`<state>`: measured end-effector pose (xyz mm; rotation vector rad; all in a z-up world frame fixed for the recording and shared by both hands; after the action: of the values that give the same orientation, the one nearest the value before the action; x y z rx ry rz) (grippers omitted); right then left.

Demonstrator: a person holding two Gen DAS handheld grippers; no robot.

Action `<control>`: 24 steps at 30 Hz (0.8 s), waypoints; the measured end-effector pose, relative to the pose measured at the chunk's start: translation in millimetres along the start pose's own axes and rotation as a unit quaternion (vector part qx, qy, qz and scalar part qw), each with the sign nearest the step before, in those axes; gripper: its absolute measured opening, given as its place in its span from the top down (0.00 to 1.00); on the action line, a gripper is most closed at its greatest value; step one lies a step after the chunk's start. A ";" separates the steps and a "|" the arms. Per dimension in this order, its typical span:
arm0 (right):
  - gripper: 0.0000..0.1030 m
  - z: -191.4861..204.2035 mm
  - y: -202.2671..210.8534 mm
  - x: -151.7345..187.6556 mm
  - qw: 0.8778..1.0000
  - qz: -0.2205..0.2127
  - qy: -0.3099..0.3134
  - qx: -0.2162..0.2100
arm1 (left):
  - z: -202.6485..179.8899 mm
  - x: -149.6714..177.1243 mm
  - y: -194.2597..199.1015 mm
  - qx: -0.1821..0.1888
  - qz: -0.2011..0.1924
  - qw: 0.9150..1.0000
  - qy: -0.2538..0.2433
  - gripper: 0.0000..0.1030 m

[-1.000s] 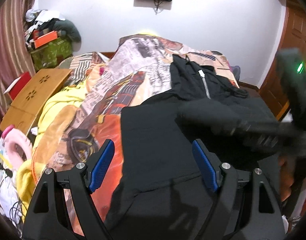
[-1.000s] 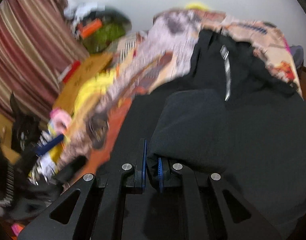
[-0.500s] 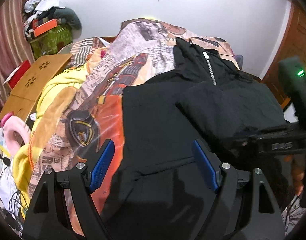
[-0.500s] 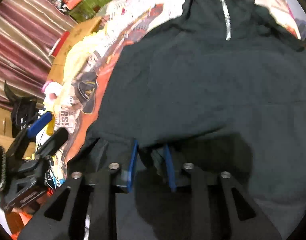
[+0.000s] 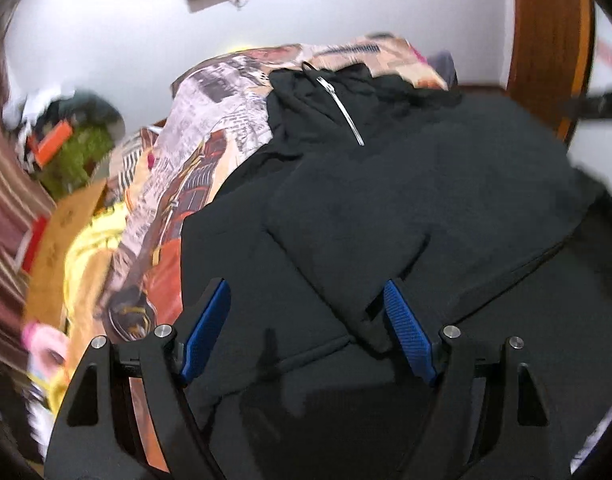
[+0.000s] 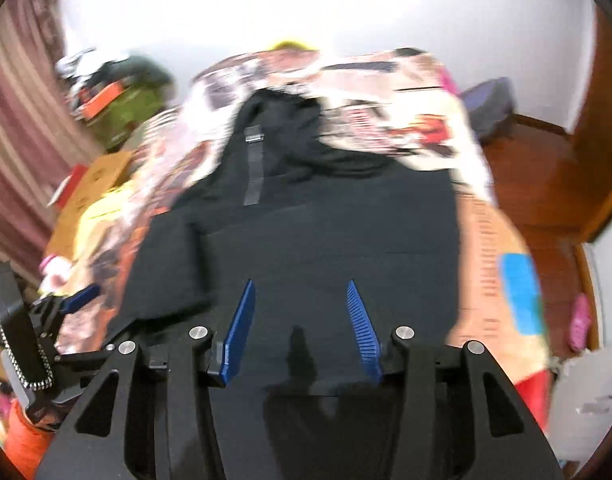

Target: Fold large clothes

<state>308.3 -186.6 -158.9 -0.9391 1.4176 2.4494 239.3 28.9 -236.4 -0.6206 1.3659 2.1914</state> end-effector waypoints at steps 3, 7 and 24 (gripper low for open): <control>0.57 -29.2 8.0 3.1 0.999 -0.003 -0.018 0.028 | -19.9 1.2 -14.5 -0.008 0.009 0.999 -0.030 0.32; 0.57 -60.2 10.6 14.2 0.998 0.000 -0.051 0.040 | -29.3 -5.9 -33.7 -0.016 0.019 0.999 -0.034 0.52; 0.57 -61.2 -18.3 42.5 0.998 0.025 -0.050 0.028 | 58.7 -72.0 9.1 0.037 -0.071 0.993 0.083 0.85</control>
<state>309.4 -234.4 -218.9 -0.7671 1.4843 2.4421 282.8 67.3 -163.2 -0.8601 1.4313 2.0050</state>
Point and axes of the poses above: each gripper's, at about its wrist camera, not at the fingertips, and y roughly against the way its jaws point, z to its left, x to its underside, the point moved 6 cm from there along -y, roughly the way its jaws point, and after that the axes turned 15 degrees about -x, right-handed, at the moved point
